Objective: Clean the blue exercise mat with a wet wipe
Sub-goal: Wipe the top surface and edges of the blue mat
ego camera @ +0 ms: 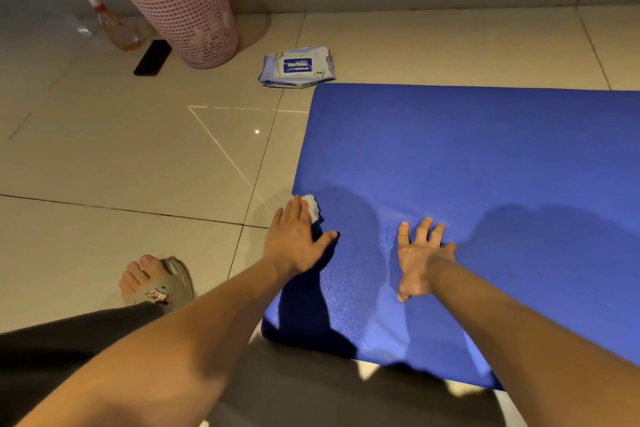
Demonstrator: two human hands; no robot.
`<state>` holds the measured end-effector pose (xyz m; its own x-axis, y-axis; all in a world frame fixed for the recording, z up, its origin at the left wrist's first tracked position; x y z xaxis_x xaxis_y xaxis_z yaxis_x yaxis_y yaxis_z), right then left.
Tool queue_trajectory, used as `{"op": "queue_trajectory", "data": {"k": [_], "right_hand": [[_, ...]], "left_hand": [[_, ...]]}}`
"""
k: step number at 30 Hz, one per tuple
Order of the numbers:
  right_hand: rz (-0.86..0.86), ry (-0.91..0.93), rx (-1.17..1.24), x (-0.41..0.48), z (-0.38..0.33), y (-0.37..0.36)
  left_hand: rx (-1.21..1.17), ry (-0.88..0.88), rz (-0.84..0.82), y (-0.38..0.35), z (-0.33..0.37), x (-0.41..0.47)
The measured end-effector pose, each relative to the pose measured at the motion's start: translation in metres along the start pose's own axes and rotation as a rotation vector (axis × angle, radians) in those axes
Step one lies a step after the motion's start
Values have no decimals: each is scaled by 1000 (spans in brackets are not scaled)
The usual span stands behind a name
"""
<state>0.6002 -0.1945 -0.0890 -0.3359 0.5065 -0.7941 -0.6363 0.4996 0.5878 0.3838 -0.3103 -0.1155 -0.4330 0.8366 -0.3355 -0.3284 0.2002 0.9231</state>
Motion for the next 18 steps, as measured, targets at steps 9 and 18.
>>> {"op": "queue_trajectory", "data": {"k": [9, 18], "right_hand": [[-5, -10, 2, 1, 0, 1], [5, 9, 12, 1, 0, 0]], "left_hand": [[30, -355, -57, -23, 60, -9], [-15, 65, 80, 8, -12, 39]]}}
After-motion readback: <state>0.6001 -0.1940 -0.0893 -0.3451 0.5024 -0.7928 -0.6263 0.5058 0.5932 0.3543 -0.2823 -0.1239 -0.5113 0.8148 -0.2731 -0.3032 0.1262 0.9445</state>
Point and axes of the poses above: each hand's wrist, its own x-axis towards the middle knuckle, its own y-axis out of the back of the hand, z = x × y, the point moved 1 cm from there along x, towards the middle knuckle, and after that the axes turned 6 degrees about -x, right-handed, at the moved point
